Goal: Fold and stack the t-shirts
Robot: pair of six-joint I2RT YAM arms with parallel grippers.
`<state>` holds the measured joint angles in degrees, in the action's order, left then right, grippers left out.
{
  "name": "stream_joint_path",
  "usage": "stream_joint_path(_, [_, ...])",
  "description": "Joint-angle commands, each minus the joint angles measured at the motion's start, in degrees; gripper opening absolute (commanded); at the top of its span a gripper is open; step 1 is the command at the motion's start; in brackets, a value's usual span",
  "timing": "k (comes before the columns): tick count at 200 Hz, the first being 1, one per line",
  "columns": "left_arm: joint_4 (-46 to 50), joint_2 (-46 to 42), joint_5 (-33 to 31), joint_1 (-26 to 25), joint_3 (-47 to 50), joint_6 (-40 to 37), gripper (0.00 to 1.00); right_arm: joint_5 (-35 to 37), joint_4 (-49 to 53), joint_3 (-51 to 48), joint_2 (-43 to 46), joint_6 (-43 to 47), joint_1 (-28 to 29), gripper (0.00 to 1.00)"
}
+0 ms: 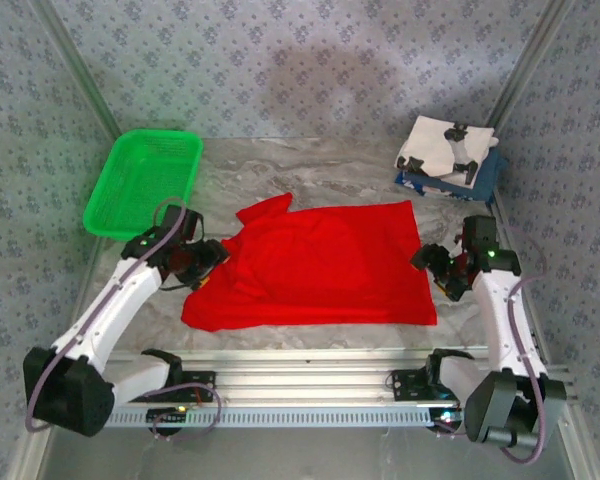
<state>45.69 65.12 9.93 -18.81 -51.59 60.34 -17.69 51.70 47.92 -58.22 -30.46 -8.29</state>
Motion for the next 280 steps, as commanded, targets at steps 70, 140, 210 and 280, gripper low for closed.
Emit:
stream_joint_path(70, [-11.6, 12.7, 5.9, -5.5, 4.2, 8.5, 0.58, -9.2, -6.3, 0.5, 1.2, 3.1, 8.2, 0.83])
stream_joint_path(140, [-13.2, 16.9, 4.2, -6.2, 2.6, 7.6, 0.20, -8.9, -6.1, 0.0, 0.7, 3.1, 9.0, 0.83])
stream_joint_path(210, [-8.3, 28.4, 5.0, -9.3, -12.8, -2.5, 0.06, -8.9, -7.6, -0.5, -0.7, 2.7, 9.5, 0.82])
stream_joint_path(280, [-4.9, 39.3, 7.7, -10.7, -25.6, -9.9, 0.50, -8.4, -9.8, -1.2, -3.6, 1.5, 11.1, 0.82])
